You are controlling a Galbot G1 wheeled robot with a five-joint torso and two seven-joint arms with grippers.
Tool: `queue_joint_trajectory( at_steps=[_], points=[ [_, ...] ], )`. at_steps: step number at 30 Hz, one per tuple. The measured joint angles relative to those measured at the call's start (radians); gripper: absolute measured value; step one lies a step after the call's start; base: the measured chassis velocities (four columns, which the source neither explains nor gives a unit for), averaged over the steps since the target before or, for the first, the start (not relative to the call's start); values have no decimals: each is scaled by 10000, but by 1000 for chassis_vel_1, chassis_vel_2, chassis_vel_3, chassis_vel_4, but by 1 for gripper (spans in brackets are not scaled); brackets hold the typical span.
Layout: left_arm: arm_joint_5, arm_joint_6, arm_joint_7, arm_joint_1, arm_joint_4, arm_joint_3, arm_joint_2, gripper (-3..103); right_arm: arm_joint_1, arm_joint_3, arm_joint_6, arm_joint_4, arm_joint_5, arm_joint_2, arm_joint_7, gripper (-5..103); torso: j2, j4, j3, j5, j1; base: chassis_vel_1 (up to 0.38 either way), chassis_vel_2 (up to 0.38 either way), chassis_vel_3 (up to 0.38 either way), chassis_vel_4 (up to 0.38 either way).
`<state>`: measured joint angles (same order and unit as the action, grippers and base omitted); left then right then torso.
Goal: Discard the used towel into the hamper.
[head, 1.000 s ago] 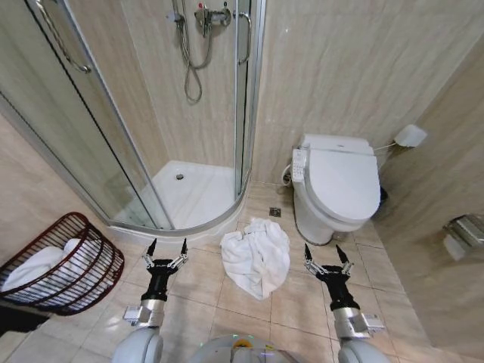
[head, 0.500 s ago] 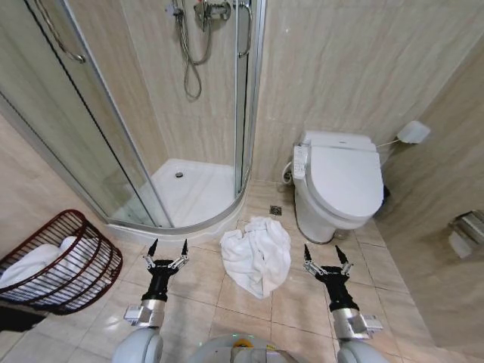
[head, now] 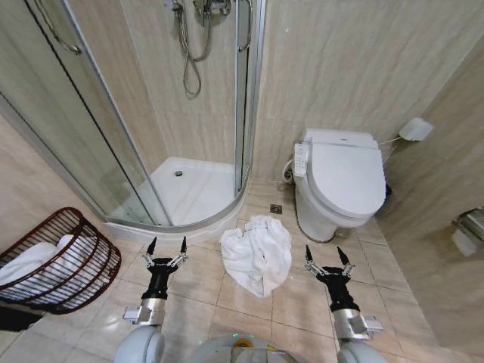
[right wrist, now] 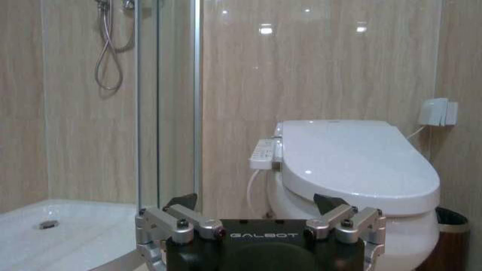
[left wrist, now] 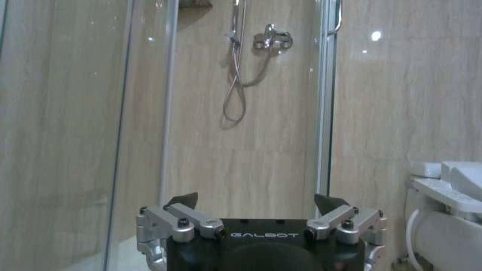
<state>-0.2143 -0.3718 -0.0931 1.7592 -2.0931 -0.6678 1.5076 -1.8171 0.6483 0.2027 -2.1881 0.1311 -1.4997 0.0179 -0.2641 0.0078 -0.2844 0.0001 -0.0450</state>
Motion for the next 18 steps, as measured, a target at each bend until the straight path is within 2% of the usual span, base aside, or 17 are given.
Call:
queue_joint_trajectory(
  at_steps=[9,18],
  points=[
    [-14,-8,-40,-44,43,-4,-2,100,26,-52,0,0,33,-35,-11,100,-37,0,-23,0,-13,-62,60,71,-61],
    [-35,2,-61,-22,34,-11,-14,100,74,-159,-41,-9,1,-59,-4,100,-50,0,-33,0,-23,-195,180,187,-184]
  ],
)
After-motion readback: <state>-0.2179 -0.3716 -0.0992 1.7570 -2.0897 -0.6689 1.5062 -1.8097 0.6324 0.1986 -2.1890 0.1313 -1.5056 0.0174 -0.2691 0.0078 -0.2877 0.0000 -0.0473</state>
